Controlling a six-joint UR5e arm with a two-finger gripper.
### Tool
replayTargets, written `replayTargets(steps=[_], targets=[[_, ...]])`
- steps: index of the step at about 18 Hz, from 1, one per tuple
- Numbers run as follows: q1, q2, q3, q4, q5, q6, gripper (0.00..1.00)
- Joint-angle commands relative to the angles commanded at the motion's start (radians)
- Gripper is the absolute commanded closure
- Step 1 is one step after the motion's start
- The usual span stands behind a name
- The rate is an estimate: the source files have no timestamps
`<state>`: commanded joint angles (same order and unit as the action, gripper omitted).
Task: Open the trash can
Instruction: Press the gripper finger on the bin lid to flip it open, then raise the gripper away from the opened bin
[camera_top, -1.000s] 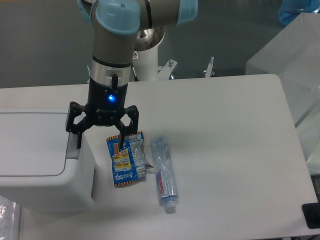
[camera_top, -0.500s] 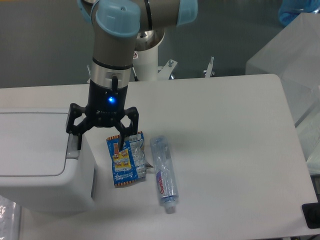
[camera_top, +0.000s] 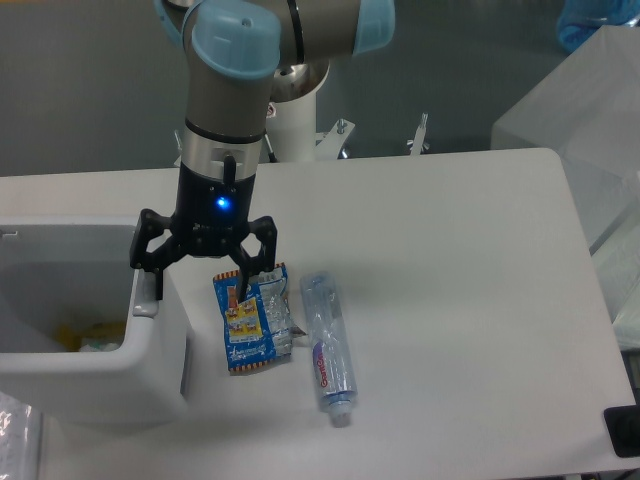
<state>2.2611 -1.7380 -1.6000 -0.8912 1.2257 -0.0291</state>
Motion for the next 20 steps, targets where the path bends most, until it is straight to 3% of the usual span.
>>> replayTargets(steps=[7,14,16,20], targets=[[0.009,0.0,0.075,0.005,0.017,0.005,0.0],[0.175,0.022,0.13,0.006,0.181,0.067,0.0],[0.208,0.014,0.15,0.003,0.241,0.132,0.0],[0.27,0.014,0.14,-0.012,0.253,0.346,0.0]])
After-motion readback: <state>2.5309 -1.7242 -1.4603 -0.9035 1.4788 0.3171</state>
